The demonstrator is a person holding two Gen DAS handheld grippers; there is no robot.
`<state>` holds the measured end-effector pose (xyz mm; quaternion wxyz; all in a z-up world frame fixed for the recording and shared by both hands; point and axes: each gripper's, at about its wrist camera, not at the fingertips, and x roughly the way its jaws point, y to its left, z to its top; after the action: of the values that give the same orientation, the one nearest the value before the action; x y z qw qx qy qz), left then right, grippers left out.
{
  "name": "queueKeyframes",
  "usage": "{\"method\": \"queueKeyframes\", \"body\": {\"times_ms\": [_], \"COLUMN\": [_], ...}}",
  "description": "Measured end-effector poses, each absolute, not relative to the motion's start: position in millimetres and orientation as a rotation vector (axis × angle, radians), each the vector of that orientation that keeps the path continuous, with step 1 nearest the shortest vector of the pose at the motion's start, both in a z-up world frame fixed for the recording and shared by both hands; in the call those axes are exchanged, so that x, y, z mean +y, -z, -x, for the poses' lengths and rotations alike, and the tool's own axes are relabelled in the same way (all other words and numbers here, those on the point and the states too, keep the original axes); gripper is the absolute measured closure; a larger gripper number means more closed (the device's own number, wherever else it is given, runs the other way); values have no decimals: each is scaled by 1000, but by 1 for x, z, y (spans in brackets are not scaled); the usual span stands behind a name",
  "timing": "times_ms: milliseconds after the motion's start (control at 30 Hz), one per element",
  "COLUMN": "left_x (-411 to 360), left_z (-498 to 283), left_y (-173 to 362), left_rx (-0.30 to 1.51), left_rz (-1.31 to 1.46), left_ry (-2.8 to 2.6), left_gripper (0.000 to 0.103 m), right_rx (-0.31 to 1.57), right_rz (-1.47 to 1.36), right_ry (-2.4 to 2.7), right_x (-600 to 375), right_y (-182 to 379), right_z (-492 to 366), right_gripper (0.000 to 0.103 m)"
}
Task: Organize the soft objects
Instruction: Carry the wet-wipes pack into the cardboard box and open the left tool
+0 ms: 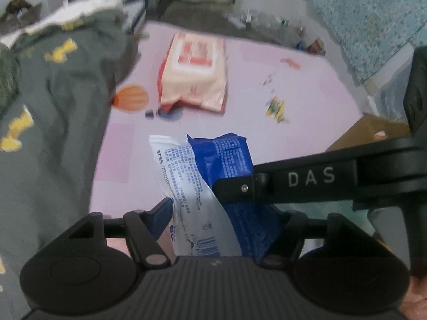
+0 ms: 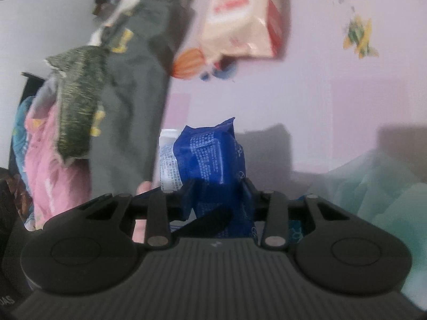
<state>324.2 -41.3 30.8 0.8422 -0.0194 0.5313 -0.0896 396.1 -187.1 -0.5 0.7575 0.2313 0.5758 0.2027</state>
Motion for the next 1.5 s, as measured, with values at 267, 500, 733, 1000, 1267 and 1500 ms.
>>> {"method": "queueKeyframes", "body": {"times_ms": [267, 500, 733, 1000, 1267, 1500], "left_x": [-112, -221, -317, -335, -304, -274], "left_z": [-286, -257, -232, -244, -248, -243], "left_y": [-106, -135, -104, -36, -46, -64], "left_rx": [987, 935, 1031, 1172, 1094, 1046], "left_rz": [9, -44, -123, -152, -147, -148], "left_ry": [294, 499, 673, 706, 707, 690], "left_gripper": [32, 32, 32, 34, 34, 33], "right_rx": [1078, 941, 933, 1092, 1137, 1196], "right_rz": [-543, -627, -689, -791, -810, -755], "right_ry": [-434, -297, -120, -63, -17, 76], "right_x": [-261, -386, -494, -528, -528, -538], "right_y": [-82, -125, -109, -8, 34, 40], "right_z": [-349, -278, -211, -209, -219, -214], "right_gripper": [67, 67, 67, 70, 71, 68]}}
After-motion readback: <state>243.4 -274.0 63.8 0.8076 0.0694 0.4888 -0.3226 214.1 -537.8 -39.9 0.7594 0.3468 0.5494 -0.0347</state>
